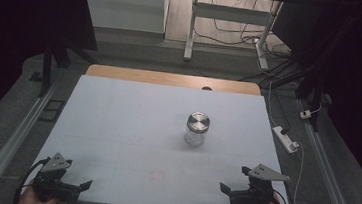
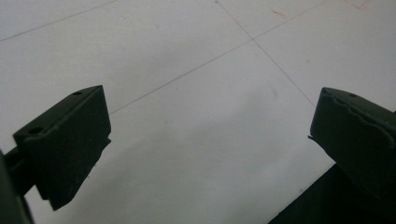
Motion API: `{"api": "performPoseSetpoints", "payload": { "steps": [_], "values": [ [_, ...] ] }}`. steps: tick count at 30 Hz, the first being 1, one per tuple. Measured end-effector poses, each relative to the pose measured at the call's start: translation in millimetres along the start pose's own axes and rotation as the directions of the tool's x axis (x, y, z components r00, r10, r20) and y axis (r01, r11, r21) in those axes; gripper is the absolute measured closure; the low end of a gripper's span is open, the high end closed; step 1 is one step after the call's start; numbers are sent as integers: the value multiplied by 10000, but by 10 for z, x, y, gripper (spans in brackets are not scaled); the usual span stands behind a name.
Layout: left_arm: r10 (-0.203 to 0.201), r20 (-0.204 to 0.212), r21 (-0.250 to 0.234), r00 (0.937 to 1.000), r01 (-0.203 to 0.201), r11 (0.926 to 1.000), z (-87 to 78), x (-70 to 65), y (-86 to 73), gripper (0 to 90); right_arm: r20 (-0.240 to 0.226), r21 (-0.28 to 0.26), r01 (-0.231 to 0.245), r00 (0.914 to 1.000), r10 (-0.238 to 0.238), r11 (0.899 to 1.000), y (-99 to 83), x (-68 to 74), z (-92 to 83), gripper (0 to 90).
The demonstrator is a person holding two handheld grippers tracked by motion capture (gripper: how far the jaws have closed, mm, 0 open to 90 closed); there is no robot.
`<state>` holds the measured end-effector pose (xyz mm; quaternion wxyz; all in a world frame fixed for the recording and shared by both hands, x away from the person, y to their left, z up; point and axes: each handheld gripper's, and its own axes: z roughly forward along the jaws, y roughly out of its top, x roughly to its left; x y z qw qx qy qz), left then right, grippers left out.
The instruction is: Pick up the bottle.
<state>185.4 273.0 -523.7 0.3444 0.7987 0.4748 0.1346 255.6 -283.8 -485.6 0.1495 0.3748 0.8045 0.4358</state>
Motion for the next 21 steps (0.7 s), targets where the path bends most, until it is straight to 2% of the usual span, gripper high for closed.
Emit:
{"api": "performPoseSetpoints", "payload": {
  "steps": [8, 15, 21],
  "values": [
    [16, 43, -88, 10000, -15, 10000, -3, 0, 1, 0, -141, -66, 26, 9999, -27, 10000, 70, 11, 39, 0],
    [40, 80, -103, 10000, -39, 9999, 1, -3, 5, 0, -343, -78, 293, 9990, -296, 9995, 133, 36, 110, 0],
    [-112, 363, -255, 9993, 121, 9996, -5, 25, 2, 0, -547, -142, 304, 9980, -312, 9994, 172, 27, 169, 0]
  ]
}}
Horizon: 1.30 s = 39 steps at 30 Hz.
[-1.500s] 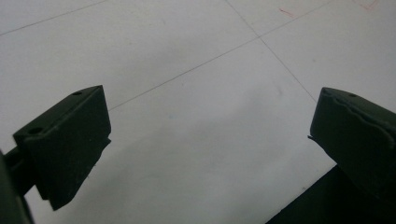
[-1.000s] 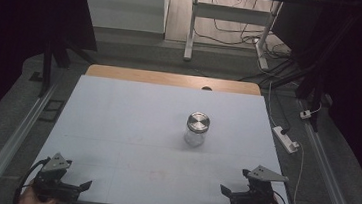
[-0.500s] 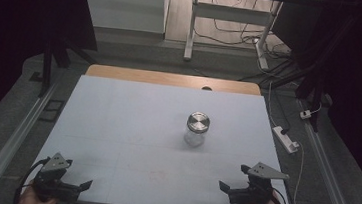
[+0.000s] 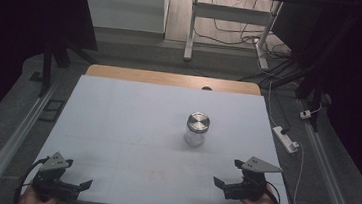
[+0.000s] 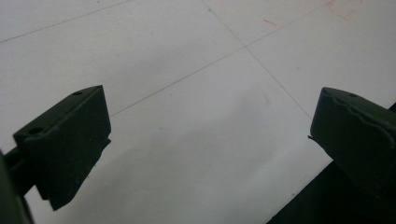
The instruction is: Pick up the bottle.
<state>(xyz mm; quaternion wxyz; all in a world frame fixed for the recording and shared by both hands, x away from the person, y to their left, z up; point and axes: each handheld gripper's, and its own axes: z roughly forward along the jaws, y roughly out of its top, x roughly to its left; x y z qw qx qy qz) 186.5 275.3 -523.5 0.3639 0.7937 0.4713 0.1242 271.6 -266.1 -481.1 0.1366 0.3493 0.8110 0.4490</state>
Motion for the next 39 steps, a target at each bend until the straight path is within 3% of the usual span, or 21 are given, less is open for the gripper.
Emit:
{"api": "performPoseSetpoints", "payload": {
  "steps": [10, 20, 22, 29, 39],
  "values": [
    [147, 188, 158, 9997, -150, 9998, 19, -19, 13, 0, -290, 43, 271, 9992, -270, 9996, 89, 17, 121, 0],
    [70, 438, 12, 9990, -70, 10000, 9, 1, 12, 0, -478, 155, 529, 9975, -521, 9985, 215, 34, 271, 0],
    [110, 808, 19, 9967, -112, 9999, 17, 12, 17, 0, -488, 196, 538, 9974, -528, 9984, 237, 25, 306, 0],
    [246, 1250, -254, 9919, -215, 9994, 15, 33, 19, 0, -560, 197, 415, 9976, -404, 9989, 313, -4, 415, 0],
    [198, 1178, -117, 9928, -186, 9998, 32, 29, 27, 3, -545, 356, 502, 9973, -482, 9981, 425, -45, 578, 0]
  ]
}}
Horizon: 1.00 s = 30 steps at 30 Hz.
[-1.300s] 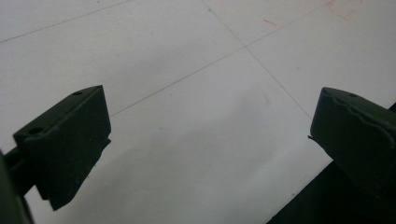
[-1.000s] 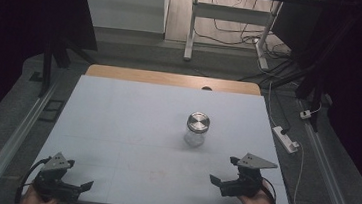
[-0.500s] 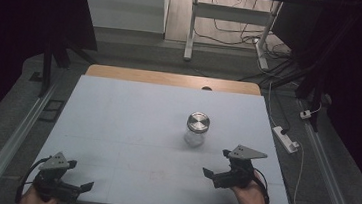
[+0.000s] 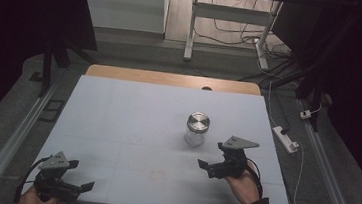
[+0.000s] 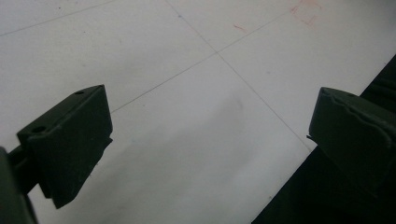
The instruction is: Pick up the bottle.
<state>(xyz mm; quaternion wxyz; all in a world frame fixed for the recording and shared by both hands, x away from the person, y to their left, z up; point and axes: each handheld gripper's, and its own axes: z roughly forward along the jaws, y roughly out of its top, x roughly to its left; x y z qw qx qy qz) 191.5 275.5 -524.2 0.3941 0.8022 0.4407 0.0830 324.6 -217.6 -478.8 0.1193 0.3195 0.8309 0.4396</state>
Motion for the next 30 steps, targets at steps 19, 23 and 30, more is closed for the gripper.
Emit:
{"api": "performPoseSetpoints", "payload": {
  "steps": [19, 23, 30],
  "values": [
    [59, -126, 303, 9999, -55, 9995, 30, -14, 15, 0, 674, 536, -297, 9974, 260, 9981, 181, -146, 311, 0],
    [49, -60, 287, 10000, -47, 9996, 30, -10, 14, 0, 906, 616, -270, 9957, 214, 9977, 211, -206, 412, 0],
    [47, -19, 311, 10000, -46, 9995, 31, -7, 15, 0, 999, 648, -18, 9950, -47, 9979, 235, -241, 542, 0]
  ]
}}
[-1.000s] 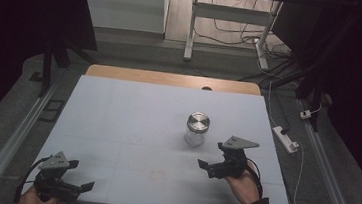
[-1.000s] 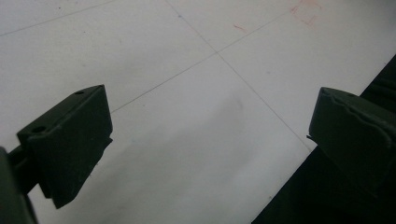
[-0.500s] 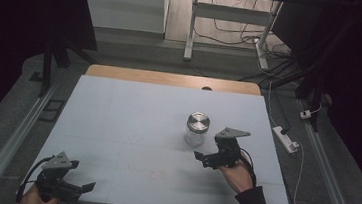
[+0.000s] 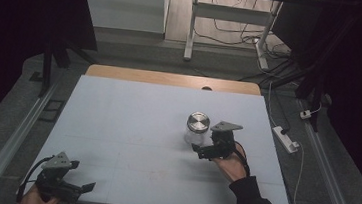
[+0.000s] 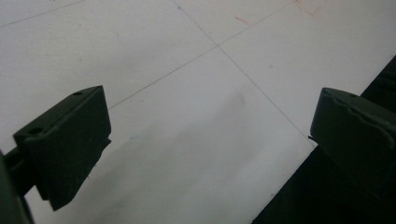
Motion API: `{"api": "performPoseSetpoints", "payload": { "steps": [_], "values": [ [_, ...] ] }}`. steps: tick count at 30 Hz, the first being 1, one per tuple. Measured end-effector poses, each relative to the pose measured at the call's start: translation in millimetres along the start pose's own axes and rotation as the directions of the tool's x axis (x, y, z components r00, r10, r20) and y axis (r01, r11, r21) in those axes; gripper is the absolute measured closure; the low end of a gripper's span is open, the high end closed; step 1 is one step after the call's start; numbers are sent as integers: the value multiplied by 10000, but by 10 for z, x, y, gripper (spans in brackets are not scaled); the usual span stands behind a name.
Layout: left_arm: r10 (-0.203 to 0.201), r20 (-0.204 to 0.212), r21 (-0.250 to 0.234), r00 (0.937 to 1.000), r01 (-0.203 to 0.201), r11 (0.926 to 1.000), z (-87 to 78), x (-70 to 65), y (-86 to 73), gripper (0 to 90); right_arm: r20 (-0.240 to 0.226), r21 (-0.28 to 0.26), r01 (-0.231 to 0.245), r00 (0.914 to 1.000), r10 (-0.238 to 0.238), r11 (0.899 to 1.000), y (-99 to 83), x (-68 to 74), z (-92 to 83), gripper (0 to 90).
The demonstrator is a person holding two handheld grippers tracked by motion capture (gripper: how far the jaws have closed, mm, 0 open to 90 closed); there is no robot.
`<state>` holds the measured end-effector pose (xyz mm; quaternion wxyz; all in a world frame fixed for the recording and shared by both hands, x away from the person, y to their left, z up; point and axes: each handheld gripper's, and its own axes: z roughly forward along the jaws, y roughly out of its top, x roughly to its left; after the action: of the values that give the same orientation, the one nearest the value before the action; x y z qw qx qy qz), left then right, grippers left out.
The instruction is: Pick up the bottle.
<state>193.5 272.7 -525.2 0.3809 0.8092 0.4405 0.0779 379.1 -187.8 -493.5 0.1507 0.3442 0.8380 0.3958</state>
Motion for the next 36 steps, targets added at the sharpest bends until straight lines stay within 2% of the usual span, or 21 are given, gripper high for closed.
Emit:
{"api": "performPoseSetpoints", "payload": {
  "steps": [3, 10, 25, 30, 36],
  "values": [
    [6, 8, 3, 10000, -6, 10000, 0, 0, 0, 0, -162, -67, 7, 9999, -8, 10000, 25, -14, 60, 0],
    [1, 22, 26, 10000, -1, 10000, 2, 2, 0, 0, -217, -112, 99, 9997, -102, 9999, 73, -48, 190, 0],
    [-1, 22, 29, 10000, 1, 10000, 3, 3, -1, 0, 50, -316, 278, 9996, -277, 9991, 111, -64, 372, 0],
    [10, 24, 38, 10000, -10, 10000, 4, 3, 0, 0, -74, -460, 220, 9997, -223, 9987, 101, -92, 383, 51],
    [22, 5, 64, 10000, -22, 10000, 6, 0, 1, 0, -130, -378, 279, 9995, -284, 9989, 86, -119, 407, 129]
  ]
}}
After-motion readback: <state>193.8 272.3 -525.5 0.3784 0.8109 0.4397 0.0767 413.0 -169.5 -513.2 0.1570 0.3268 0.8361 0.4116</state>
